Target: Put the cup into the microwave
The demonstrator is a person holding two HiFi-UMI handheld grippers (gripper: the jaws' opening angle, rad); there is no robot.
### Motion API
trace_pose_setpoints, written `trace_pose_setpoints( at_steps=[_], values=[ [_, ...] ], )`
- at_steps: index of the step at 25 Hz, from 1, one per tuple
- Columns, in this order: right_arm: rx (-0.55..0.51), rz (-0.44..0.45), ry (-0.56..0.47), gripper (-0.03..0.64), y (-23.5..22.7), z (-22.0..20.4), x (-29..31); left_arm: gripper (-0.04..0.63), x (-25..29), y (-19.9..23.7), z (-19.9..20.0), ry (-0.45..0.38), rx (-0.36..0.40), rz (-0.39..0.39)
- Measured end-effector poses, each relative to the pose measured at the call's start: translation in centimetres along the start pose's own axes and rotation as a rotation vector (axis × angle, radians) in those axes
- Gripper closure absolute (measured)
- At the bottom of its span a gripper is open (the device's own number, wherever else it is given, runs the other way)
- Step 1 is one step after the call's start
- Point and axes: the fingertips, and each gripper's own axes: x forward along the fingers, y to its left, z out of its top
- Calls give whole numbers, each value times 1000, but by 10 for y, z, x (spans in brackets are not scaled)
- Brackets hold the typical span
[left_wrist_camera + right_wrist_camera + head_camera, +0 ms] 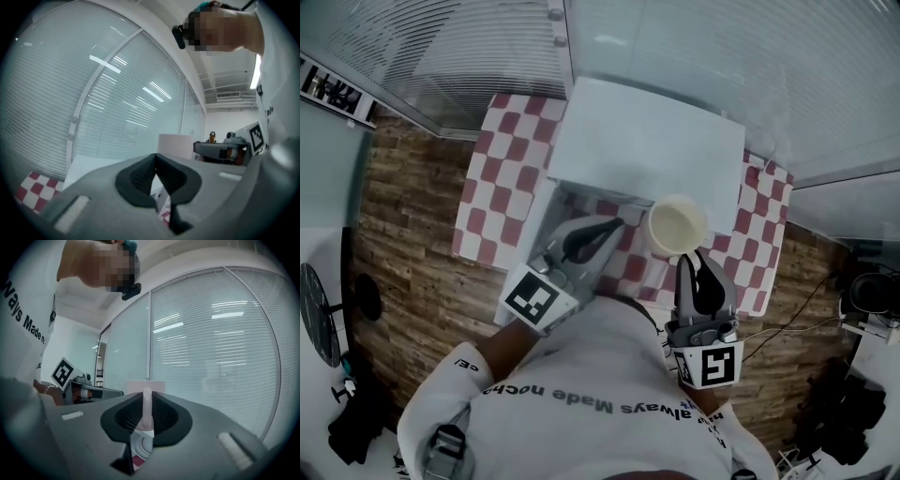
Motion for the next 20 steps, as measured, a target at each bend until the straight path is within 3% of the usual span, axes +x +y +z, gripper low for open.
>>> trace_pose_setpoints(
  at_steps=[9, 20],
  values=[
    [29, 15, 59, 575, 3, -46, -5, 592, -1, -1, -53, 89, -59, 27],
    [58, 37, 94, 575, 15, -100, 4, 592, -5, 14, -100, 118, -94, 64]
  ],
)
